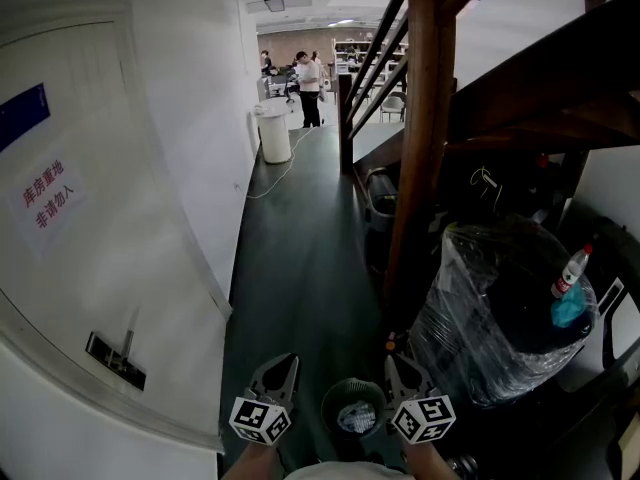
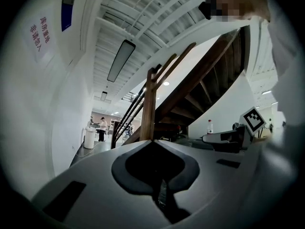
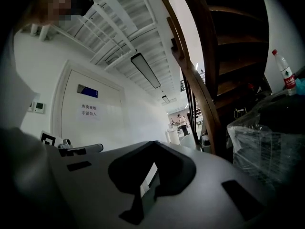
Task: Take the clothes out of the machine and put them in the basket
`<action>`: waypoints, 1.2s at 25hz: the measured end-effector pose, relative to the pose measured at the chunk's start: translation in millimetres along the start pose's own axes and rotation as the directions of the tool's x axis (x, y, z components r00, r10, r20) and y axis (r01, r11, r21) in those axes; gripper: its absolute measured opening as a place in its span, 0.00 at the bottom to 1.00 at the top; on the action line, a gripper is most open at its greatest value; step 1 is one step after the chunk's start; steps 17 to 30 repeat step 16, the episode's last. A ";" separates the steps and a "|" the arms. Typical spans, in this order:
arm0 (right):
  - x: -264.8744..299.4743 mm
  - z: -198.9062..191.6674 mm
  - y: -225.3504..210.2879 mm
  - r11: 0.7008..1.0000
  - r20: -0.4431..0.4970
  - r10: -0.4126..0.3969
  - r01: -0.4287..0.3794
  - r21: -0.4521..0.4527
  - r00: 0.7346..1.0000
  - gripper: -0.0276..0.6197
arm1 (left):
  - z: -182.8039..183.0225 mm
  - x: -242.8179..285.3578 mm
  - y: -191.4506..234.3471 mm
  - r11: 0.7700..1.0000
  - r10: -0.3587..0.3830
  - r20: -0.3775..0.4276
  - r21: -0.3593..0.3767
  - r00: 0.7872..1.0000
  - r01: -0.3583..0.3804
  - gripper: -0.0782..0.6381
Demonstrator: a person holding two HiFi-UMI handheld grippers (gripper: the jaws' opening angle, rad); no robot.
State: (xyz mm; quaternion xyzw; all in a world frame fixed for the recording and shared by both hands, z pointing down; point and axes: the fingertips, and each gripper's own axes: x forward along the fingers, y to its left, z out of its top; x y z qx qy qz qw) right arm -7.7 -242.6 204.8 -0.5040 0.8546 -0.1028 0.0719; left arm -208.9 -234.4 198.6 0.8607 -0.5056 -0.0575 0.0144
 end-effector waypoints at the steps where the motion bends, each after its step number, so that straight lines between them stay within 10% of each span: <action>1: 0.6 -0.3 1.5 1.000 -0.002 0.003 -0.003 -0.001 1.000 0.05 | 0.7 -0.6 -0.4 1.000 -0.002 -0.001 0.003 1.000 0.002 0.14; 30: 8.3 -7.7 11.8 1.000 -0.016 0.003 -0.003 -0.013 1.000 0.05 | 0.3 -2.5 5.5 1.000 -0.017 -0.008 0.000 1.000 0.017 0.14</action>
